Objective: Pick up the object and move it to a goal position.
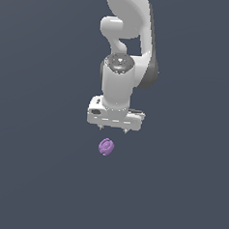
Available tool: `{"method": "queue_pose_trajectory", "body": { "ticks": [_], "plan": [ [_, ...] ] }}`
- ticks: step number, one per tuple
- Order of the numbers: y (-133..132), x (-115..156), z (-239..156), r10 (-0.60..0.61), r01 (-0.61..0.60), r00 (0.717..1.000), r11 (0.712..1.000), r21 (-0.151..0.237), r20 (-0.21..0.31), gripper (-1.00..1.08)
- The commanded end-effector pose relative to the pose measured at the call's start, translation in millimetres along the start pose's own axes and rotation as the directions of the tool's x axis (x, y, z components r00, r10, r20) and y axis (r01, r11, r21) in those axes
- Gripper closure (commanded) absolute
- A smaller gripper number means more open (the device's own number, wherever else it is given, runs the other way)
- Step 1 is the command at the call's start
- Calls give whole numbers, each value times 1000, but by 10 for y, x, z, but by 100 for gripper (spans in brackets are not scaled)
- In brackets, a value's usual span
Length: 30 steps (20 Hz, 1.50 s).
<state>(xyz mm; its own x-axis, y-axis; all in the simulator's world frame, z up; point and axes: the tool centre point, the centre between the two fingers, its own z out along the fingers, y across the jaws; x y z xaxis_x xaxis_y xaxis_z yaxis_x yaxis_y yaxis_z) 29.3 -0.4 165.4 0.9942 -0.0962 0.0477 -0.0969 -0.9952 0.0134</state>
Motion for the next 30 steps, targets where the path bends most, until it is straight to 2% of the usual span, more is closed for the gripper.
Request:
{"method": "queue_pose_trajectory", "body": {
  "ticks": [1, 5, 11, 19, 24, 30],
  "plan": [
    [29, 30, 92, 63, -63, 998, 998, 2, 7, -92],
    [87, 86, 272, 185, -185, 982, 983, 4, 20, -92],
    [169, 151, 523, 347, -347, 937, 938, -1, 36, -92],
    [237, 193, 724, 466, -466, 883, 884, -9, 46, -92],
    [252, 201, 768, 491, -491, 870, 871, -12, 48, -92],
    [249, 194, 831, 488, -488, 871, 873, -12, 48, -92]
  ]
}}
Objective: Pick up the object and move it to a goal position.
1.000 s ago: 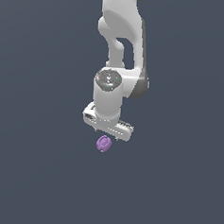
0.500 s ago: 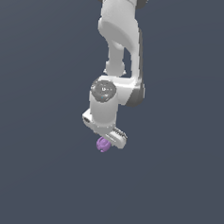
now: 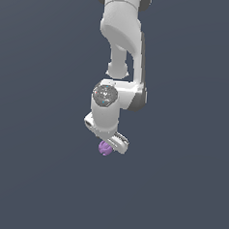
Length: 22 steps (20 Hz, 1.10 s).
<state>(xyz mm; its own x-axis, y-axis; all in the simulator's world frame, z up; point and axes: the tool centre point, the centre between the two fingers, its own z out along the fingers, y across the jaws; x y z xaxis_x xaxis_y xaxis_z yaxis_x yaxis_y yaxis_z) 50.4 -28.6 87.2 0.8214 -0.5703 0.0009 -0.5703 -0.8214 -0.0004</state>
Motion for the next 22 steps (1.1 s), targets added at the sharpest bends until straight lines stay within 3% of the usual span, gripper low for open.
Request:
{"method": "queue_pose_trajectory", "body": {
  "ticks": [1, 13, 14, 22],
  "plan": [
    [4, -4, 74, 1, -1, 1000, 1000, -1, 1, -92],
    [2, 0, 474, 5, -5, 1000, 1000, 0, 1, -92],
    [2, 0, 474, 5, -5, 1000, 1000, 0, 1, 108],
    [2, 0, 474, 5, -5, 1000, 1000, 0, 1, 108]
  ]
}}
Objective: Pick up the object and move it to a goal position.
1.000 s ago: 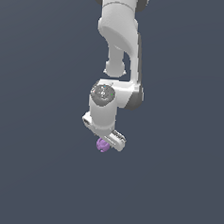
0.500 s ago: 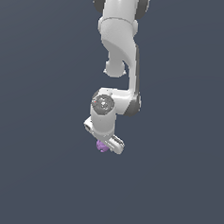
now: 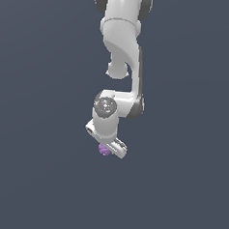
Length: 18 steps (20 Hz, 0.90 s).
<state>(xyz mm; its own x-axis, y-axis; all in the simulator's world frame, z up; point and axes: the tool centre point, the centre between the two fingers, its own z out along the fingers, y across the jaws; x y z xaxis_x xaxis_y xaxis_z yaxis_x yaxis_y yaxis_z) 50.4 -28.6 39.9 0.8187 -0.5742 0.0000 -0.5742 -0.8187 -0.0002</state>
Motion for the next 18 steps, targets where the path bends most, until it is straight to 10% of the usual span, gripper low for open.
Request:
{"method": "queue_pose_trajectory", "body": {
  "ticks": [1, 18],
  "plan": [
    [2, 1, 2, 0, 0, 1000, 1000, 0, 0, 108],
    [-246, -26, -890, 1, -1, 1000, 1000, 0, 0, 108]
  ]
}}
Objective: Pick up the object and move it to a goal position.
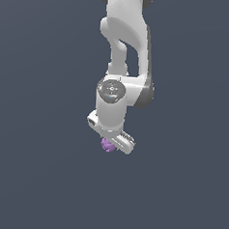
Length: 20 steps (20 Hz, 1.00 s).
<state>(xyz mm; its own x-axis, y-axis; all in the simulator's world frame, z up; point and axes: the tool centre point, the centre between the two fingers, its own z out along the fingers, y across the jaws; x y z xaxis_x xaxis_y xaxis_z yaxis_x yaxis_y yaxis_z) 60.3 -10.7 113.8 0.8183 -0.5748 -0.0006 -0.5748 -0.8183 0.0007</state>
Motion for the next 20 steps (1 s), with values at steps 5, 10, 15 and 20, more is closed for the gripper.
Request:
{"method": "queue_pose_trajectory", "body": {
  "ticks": [5, 10, 15, 20],
  "plan": [
    [-191, -16, -692, 0, 0, 1000, 1000, 0, -1, 108],
    [-348, -25, -1240, 1, -1, 1000, 1000, -1, -2, 108],
    [-499, -28, -1757, 1, -1, 1000, 1000, -1, -2, 108],
    [-629, -27, -2178, 0, 0, 1000, 1000, 0, -1, 108]
  ]
}}
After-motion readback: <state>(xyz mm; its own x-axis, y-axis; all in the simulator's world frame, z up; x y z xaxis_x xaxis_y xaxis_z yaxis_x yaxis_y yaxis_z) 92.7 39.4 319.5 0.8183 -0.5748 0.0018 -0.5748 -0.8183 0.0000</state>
